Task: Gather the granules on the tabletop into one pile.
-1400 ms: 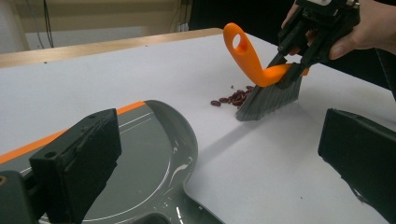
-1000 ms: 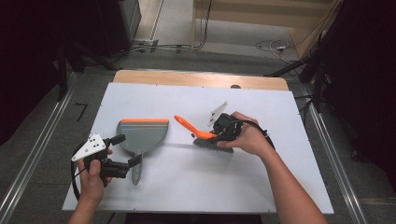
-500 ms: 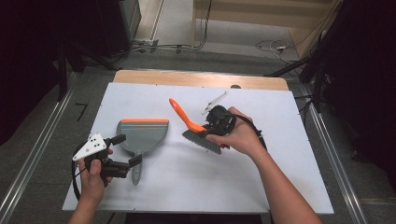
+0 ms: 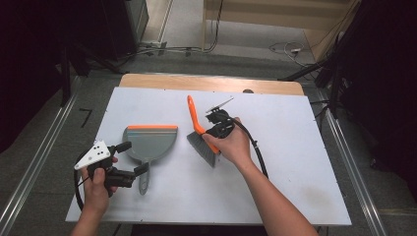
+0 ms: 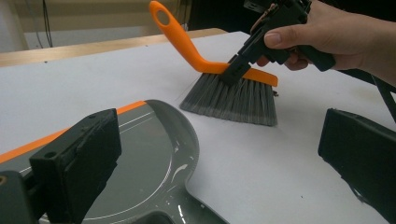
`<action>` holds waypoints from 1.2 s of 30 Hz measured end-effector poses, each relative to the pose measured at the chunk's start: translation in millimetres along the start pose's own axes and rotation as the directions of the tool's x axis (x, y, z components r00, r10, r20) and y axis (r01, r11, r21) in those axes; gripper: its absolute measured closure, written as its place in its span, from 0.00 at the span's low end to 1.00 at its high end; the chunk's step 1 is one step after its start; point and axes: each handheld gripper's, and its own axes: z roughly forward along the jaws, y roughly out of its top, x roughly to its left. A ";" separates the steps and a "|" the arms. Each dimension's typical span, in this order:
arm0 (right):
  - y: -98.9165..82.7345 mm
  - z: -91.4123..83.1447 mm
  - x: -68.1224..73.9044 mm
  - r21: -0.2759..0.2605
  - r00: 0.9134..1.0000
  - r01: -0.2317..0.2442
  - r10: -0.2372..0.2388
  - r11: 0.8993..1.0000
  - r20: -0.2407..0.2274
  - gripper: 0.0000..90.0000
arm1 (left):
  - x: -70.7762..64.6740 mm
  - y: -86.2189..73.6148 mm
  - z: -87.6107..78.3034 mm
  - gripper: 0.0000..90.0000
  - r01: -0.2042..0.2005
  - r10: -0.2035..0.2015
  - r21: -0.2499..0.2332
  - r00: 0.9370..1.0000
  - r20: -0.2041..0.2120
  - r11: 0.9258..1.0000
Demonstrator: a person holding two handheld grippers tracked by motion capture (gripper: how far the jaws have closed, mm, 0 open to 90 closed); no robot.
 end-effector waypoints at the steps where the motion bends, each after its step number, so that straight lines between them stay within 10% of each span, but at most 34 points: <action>1: -1.6 -1.5 -3.3 -0.001 1.000 -0.012 0.012 1.000 -0.002 0.76 | 0.1 0.0 0.0 0.00 -0.001 0.001 0.001 1.000 0.000 1.000; 16: -25.3 -23.5 -38.0 -0.040 0.993 -0.110 0.111 0.993 0.042 0.76 | -3.4 0.3 2.7 0.00 -0.006 0.006 0.011 1.000 0.004 1.000; 36: -26.5 -33.2 -53.2 -0.026 0.997 -0.026 0.028 0.999 0.069 0.76 | -3.1 0.2 2.6 0.00 -0.005 0.005 0.014 1.000 0.009 1.000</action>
